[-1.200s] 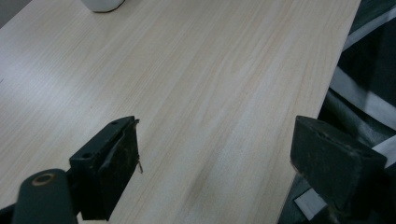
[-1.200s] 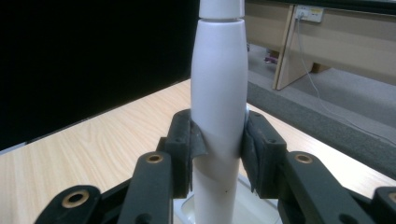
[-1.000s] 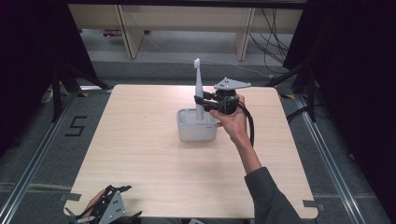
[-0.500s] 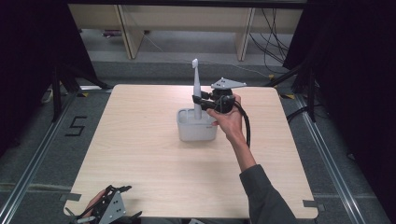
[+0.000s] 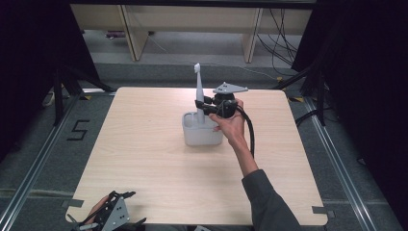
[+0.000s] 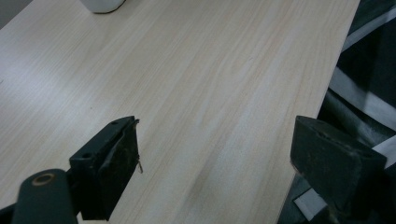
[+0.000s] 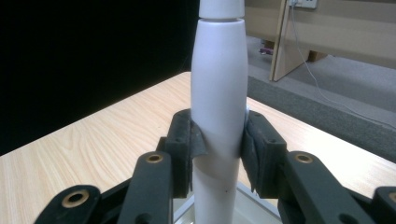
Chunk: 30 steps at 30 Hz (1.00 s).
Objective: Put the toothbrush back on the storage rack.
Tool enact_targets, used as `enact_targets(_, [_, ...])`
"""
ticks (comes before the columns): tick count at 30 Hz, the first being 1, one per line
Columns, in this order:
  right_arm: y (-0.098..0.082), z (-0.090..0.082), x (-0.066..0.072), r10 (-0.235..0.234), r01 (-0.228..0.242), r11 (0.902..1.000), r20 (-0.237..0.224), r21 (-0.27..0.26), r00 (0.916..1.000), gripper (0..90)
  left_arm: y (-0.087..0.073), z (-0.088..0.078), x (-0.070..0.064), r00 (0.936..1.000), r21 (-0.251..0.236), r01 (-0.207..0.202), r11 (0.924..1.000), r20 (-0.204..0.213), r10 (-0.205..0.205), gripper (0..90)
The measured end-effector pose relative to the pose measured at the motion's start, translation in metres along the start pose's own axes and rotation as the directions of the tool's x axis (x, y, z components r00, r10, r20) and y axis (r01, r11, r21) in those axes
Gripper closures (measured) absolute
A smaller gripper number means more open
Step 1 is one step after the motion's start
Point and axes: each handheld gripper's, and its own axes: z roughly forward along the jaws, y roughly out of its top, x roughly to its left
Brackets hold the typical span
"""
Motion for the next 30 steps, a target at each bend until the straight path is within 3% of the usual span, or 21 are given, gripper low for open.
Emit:
enact_targets(5, [-0.005,0.004,-0.003,-0.009,0.009,0.9999,0.003,-0.009,1.0,66.2,0.0,0.0,0.001,1.0,0.006,-0.008,1.0,-0.006,0.008,14.9])
enact_targets(7, [-0.006,0.004,-0.002,0.011,-0.011,0.9999,0.001,-0.006,0.9999,66.1,0.0,0.0,0.0,1.0,-0.001,0.002,1.0,0.003,-0.002,14.9])
enact_targets(10, [-0.013,0.009,-0.004,-0.005,0.005,1.0,0.011,-0.001,0.9999,66.1,0.0,0.0,0.0,1.0,0.005,-0.001,1.0,0.0,0.001,14.9])
enact_targets(26, [-0.022,0.021,-0.006,0.018,-0.019,0.9997,0.018,0.015,0.9997,66.1,0.0,0.0,0.0,1.0,-0.001,0.0,1.0,0.006,0.0,14.9])
enact_targets(27, [-0.023,0.022,-0.005,0.039,-0.039,0.999,0.017,0.019,0.9991,66.1,0.0,0.0,0.0,1.0,-0.003,0.0,1.0,0.005,0.0,14.9])
enact_targets(30, [-0.025,0.023,-0.006,0.023,-0.023,0.9996,0.029,0.018,0.9993,66.1,0.0,0.0,0.0,1.0,0.0,0.0,1.0,0.002,0.0,14.9])
